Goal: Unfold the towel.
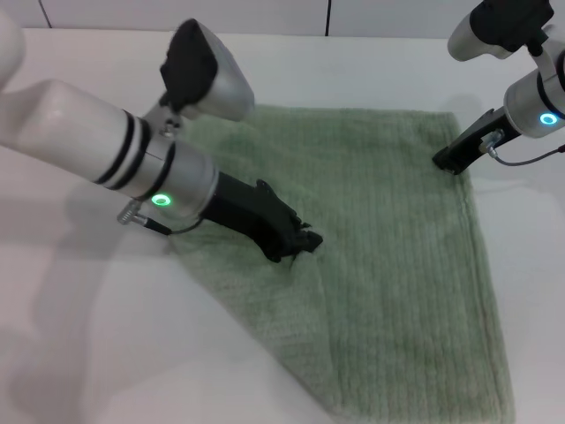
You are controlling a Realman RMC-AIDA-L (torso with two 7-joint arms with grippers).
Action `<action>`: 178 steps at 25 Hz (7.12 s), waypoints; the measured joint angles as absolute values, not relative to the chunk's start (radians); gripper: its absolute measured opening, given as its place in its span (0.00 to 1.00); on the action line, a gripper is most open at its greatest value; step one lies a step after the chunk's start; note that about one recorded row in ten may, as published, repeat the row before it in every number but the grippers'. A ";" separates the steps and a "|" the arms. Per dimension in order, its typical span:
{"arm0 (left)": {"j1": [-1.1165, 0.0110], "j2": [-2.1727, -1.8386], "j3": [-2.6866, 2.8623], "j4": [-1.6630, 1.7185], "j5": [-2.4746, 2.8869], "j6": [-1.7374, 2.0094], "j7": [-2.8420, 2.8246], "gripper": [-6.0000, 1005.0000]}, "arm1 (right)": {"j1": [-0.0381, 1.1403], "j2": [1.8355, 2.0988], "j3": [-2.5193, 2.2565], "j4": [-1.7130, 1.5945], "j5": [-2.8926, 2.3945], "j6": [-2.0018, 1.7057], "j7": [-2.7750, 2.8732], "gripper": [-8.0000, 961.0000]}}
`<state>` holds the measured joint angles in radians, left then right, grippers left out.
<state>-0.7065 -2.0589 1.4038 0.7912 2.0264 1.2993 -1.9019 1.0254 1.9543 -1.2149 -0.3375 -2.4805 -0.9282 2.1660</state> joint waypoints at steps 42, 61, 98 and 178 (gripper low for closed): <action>-0.714 -2.038 1.141 0.932 2.262 1.762 -1.996 0.31 | 1.032 1.948 -1.221 -0.337 -2.490 -0.936 2.164 0.01; -0.730 -2.066 1.155 0.878 2.256 1.675 -1.946 0.37 | 1.035 1.951 -1.221 -0.336 -2.496 -0.935 2.165 0.01; -0.764 -2.063 1.236 0.779 2.252 1.600 -1.921 0.06 | 1.037 1.948 -1.221 -0.336 -2.496 -0.928 2.164 0.01; -0.652 -2.068 0.834 0.495 1.456 1.123 -1.269 0.44 | 0.950 2.089 -1.460 -0.629 -2.434 -0.369 2.171 0.01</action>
